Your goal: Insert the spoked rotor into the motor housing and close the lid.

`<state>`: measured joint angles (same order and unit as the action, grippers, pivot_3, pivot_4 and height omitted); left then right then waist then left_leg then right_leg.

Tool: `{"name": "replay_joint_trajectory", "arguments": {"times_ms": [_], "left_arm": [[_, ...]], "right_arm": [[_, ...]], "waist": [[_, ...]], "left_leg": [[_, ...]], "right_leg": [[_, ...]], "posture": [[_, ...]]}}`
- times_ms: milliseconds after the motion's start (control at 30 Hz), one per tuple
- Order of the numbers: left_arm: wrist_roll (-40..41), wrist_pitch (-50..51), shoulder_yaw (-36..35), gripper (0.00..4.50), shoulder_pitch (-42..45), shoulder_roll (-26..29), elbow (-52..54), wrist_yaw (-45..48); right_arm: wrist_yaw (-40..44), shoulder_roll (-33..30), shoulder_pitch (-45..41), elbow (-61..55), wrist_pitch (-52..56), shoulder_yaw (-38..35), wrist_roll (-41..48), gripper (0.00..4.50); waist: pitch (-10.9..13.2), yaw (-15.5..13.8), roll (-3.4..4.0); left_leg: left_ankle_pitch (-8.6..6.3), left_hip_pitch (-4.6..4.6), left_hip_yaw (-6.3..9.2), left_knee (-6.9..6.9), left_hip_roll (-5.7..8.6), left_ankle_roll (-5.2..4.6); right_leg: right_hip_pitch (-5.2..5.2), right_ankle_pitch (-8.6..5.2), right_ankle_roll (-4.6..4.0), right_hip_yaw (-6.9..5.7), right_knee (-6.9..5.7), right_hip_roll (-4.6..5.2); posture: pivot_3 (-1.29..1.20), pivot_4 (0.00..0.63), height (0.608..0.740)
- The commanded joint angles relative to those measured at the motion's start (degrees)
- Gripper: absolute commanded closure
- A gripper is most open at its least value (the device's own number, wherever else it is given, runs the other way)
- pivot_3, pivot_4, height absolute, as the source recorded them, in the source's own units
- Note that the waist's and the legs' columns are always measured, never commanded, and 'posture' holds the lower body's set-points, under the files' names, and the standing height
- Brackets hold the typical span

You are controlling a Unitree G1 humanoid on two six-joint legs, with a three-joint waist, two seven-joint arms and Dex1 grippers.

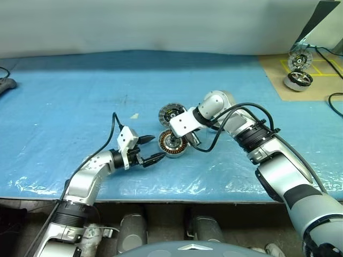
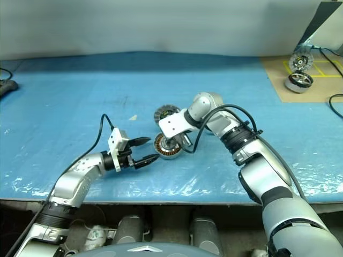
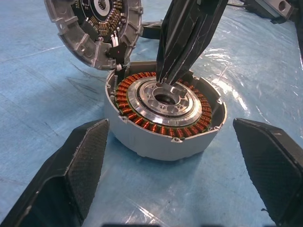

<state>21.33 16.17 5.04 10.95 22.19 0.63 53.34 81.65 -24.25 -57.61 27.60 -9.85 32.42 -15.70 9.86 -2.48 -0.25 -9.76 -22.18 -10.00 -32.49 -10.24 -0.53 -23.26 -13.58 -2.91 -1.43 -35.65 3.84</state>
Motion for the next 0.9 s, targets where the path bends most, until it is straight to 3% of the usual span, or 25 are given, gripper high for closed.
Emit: {"name": "replay_joint_trajectory", "arguments": {"times_ms": [33,633,900], "left_arm": [[0.4,-0.7,0.0,0.0,0.0,-0.1,2.3,-0.1],[0.0,-1.2,0.8,0.0,-1.8,-0.7,3.7,-1.1],[-0.1,-1.4,0.8,0.0,-2.5,-0.7,4.2,-1.4]], "right_arm": [[0.4,-0.3,-1.4,-1.9,-1.1,-0.4,0.2,4.49],[-4.6,1.6,-3.5,7.0,-8.0,2.2,-6.4,4.49],[-2.3,2.0,-3.0,5.6,-8.2,2.1,-5.6,4.49]], "waist": [[0.0,0.0,0.0],[0.0,0.1,0.0],[0.0,0.1,0.0]], "left_leg": [[0.0,0.0,0.0,0.0,0.0,0.0],[-0.04,0.02,0.0,-0.02,0.0,0.07],[-0.07,0.03,0.0,-0.06,-0.01,0.1]], "right_leg": [[0.0,0.0,0.0,0.0,0.0,0.0],[0.01,0.0,0.0,0.0,-0.01,0.0],[0.03,0.01,-0.01,0.0,-0.05,0.0]], "posture": [[0.0,0.15,0.74],[0.0,0.15,0.74],[0.0,0.15,0.74]]}}
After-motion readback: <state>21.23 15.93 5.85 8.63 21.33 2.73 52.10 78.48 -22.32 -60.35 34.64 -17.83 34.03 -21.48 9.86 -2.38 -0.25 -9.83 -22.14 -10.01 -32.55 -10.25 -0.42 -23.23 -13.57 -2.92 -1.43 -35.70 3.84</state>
